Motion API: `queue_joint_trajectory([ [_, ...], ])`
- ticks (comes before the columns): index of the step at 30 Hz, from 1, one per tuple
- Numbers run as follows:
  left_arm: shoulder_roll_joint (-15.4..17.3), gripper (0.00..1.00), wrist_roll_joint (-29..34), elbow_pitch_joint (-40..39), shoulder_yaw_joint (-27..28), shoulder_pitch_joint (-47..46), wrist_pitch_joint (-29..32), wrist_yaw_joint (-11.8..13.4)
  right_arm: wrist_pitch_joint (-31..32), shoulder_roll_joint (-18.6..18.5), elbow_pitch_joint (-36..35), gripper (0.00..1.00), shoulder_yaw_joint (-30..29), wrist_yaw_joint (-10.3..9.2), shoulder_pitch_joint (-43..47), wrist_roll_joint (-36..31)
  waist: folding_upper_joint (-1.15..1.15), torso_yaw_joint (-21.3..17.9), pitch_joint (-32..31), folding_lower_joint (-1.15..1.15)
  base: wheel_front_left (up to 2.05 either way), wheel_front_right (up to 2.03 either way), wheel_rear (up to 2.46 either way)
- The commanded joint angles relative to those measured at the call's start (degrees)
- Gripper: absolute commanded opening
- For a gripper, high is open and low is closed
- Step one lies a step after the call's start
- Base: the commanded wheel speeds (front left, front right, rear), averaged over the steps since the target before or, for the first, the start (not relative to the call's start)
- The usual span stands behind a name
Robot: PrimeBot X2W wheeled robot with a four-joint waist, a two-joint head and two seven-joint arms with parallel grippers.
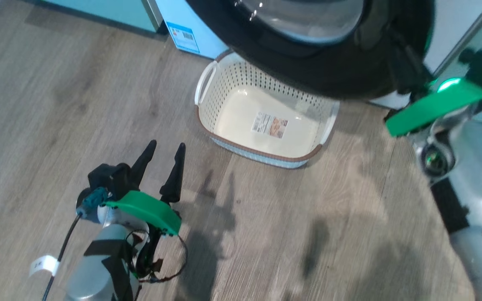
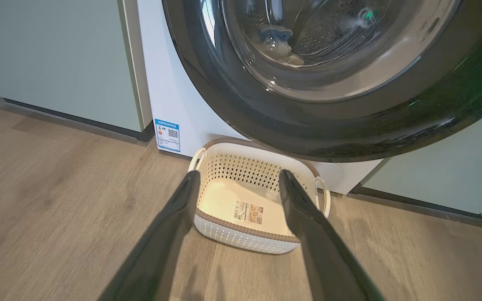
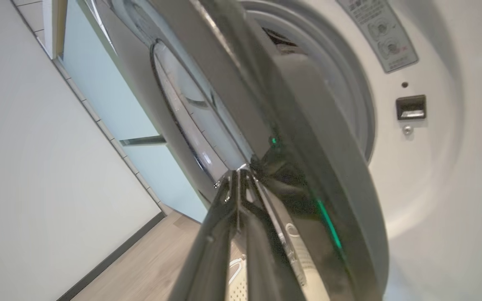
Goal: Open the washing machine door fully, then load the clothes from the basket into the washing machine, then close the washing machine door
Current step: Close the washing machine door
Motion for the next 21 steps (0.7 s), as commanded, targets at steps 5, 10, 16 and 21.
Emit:
queue_joint_trajectory([
  [5, 0.23, 1.00, -0.49, -2.21, 1.94, -3.25, -0.36, -0.04, -0.38, 0.75, 2.28, 0.00, -3.07, -0.17, -8.88, -2.68, 0.00, -0.60, 4.42, -0.01, 0.00, 0.00, 0.00],
  [10, -0.17, 1.00, -0.46, -2.37, 1.58, -4.16, -0.36, -0.04, -0.38, 0.75, 4.00, 0.00, -4.88, -0.17, -12.41, -3.87, 0.00, -0.66, 6.03, -0.01, 0.00, 0.00, 0.00],
  [16, -0.86, 1.00, -0.58, -2.46, 0.95, -5.92, -0.36, -0.04, -0.38, 0.75, 5.70, 0.00, -8.10, -0.17, -15.91, -6.47, 0.00, 0.11, 8.01, -0.01, 0.00, 0.00, 0.00],
  [21, -1.22, 1.00, -0.78, -2.57, 1.03, -7.02, -0.36, -0.04, -0.38, 0.75, 6.59, 0.00, -10.27, -0.17, -18.18, -8.05, 0.00, 0.40, 9.24, -0.01, 0.00, 0.00, 0.00],
])
